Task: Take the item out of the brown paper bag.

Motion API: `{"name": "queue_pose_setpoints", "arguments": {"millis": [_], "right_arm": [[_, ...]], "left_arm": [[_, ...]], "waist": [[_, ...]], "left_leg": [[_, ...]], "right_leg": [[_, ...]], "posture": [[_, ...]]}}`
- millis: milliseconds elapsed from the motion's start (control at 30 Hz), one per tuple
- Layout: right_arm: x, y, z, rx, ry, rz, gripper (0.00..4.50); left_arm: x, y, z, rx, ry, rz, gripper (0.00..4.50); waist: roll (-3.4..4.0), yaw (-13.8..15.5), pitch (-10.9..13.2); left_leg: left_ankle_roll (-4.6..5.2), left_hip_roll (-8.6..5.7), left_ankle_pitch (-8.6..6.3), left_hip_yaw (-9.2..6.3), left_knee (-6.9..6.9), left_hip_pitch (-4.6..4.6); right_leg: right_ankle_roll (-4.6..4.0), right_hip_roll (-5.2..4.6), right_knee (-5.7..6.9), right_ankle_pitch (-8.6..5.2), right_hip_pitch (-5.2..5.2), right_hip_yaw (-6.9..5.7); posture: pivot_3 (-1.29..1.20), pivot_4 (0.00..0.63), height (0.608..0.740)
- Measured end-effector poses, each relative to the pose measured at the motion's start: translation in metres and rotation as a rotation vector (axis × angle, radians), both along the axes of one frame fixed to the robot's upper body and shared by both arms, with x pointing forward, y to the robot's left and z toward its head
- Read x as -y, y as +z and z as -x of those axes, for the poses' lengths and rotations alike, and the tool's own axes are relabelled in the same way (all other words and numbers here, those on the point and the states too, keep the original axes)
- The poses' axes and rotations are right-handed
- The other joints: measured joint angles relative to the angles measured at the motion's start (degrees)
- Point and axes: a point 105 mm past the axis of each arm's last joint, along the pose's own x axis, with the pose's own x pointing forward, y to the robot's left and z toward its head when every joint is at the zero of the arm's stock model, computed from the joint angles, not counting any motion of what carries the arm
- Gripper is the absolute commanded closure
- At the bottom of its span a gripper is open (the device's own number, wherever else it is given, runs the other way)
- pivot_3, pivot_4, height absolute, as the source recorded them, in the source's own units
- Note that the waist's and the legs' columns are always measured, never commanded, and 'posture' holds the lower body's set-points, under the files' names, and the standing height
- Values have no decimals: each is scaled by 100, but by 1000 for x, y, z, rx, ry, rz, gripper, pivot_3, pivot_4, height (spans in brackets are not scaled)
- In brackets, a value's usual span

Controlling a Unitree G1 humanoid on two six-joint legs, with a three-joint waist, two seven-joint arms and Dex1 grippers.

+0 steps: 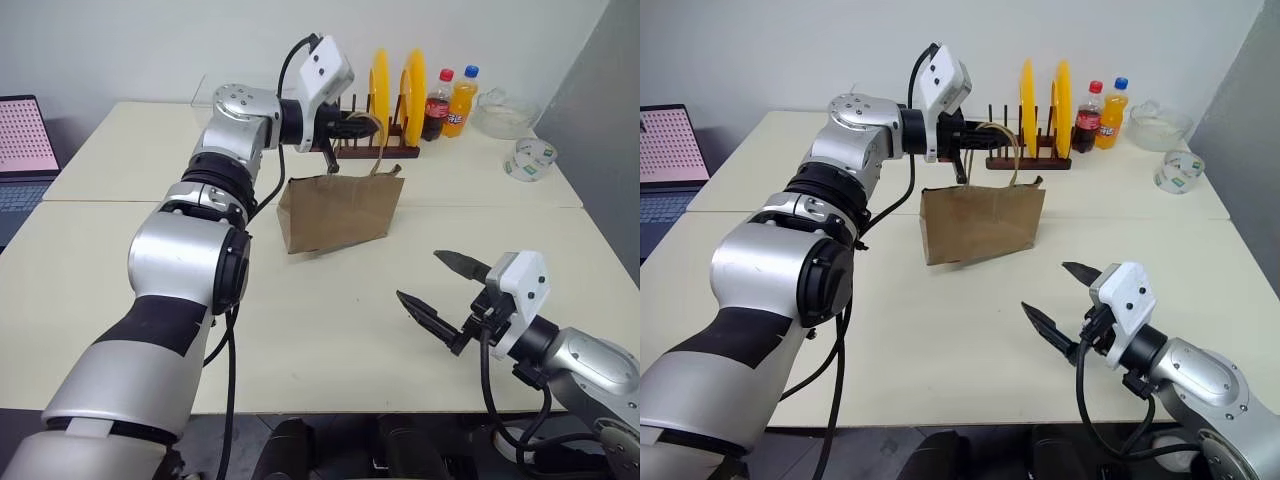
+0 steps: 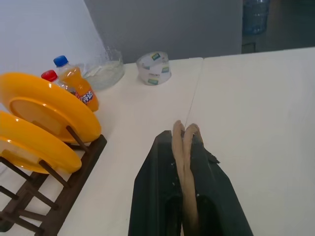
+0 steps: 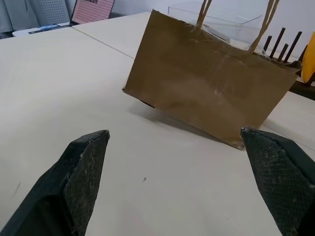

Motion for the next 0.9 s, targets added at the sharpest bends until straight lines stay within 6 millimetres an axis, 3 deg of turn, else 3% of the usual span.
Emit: {"name": "queue_pose_setpoints", "arguments": {"millis": [333,900], "right_arm": [[-3,-1,-1,-12,-7,-9,0],[-11,9,-3,26,25,-23,0]], "left_arm": [[-6,-2,-7,170,69,-127,4464],[-16,2,-22,343,229,-145,4464]], "waist": [[0,2,0],[0,3,0]], "left_leg": [[0,0,0,0,0,0],[0,0,0,0,1,1]], "right_leg": [[0,-1,1,1,0,1],[-4,-1,4,5,0,0]], "posture": [[0,150,740],[0,150,740]]}}
